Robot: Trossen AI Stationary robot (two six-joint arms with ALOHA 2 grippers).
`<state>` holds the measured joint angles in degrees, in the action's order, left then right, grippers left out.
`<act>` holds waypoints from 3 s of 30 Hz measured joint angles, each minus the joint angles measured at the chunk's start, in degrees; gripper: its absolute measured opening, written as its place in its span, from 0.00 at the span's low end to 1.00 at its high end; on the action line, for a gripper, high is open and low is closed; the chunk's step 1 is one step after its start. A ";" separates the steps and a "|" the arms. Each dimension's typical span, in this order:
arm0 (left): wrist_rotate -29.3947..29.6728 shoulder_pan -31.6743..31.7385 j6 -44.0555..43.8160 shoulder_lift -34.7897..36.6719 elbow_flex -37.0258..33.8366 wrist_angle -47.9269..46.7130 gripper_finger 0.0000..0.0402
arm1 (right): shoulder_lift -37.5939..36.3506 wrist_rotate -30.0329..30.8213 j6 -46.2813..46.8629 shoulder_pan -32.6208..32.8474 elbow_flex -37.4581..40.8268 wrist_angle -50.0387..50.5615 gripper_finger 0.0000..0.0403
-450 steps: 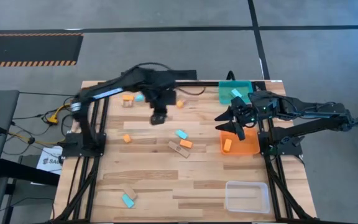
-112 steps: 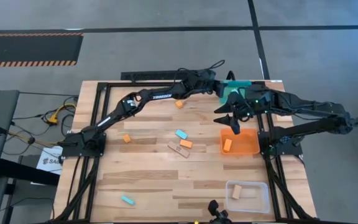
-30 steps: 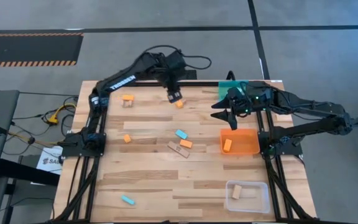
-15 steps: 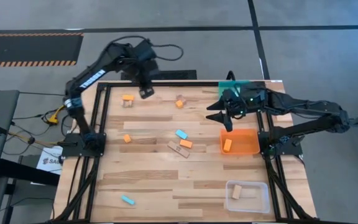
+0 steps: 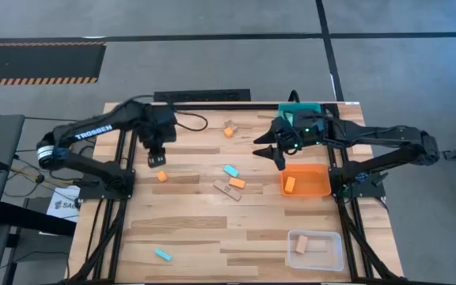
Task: Sort & place blocks by color
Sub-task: Put the brown block into the transparent bin
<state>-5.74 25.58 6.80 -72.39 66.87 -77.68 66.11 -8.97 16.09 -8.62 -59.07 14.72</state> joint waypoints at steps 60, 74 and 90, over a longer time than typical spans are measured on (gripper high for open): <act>17.31 21.93 32.34 -28.12 -7.78 26.09 0.25 | 3.28 -3.70 -4.04 1.75 0.00 10.66 0.59; -53.70 15.72 11.68 -27.99 5.75 28.32 0.25 | 3.28 -3.69 -2.50 1.75 0.00 10.49 0.59; -49.12 -10.09 -1.80 -27.99 5.73 71.61 0.25 | 1.81 -1.88 21.11 13.94 0.04 21.24 0.59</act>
<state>-54.86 15.49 5.00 -100.38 72.60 -6.07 67.92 -10.85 37.21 5.32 -59.02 35.97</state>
